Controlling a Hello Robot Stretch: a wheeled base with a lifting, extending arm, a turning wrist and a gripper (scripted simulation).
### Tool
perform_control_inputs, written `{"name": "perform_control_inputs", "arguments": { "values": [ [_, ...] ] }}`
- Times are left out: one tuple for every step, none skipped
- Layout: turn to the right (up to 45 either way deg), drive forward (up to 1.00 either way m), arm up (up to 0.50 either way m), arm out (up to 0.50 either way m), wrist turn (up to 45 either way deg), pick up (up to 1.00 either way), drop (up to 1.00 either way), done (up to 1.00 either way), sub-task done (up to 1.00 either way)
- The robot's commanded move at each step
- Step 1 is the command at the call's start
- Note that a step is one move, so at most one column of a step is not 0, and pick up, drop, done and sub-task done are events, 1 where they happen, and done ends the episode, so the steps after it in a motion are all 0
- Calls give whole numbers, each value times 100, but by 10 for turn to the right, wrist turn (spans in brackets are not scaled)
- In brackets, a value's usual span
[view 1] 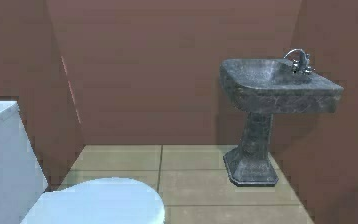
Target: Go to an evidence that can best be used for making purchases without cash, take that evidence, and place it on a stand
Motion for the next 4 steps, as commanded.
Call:
{"name": "perform_control_inputs", "arguments": {
  "values": [
    [0, 5, 0, 0, 0, 0, 0, 0, 0],
    [30, 0, 0, 0, 0, 0, 0, 0, 0],
    [-450, 0, 0, 0, 0, 0, 0, 0, 0],
    [-450, 0, 0, 0, 0, 0, 0, 0, 0]
  ]
}}
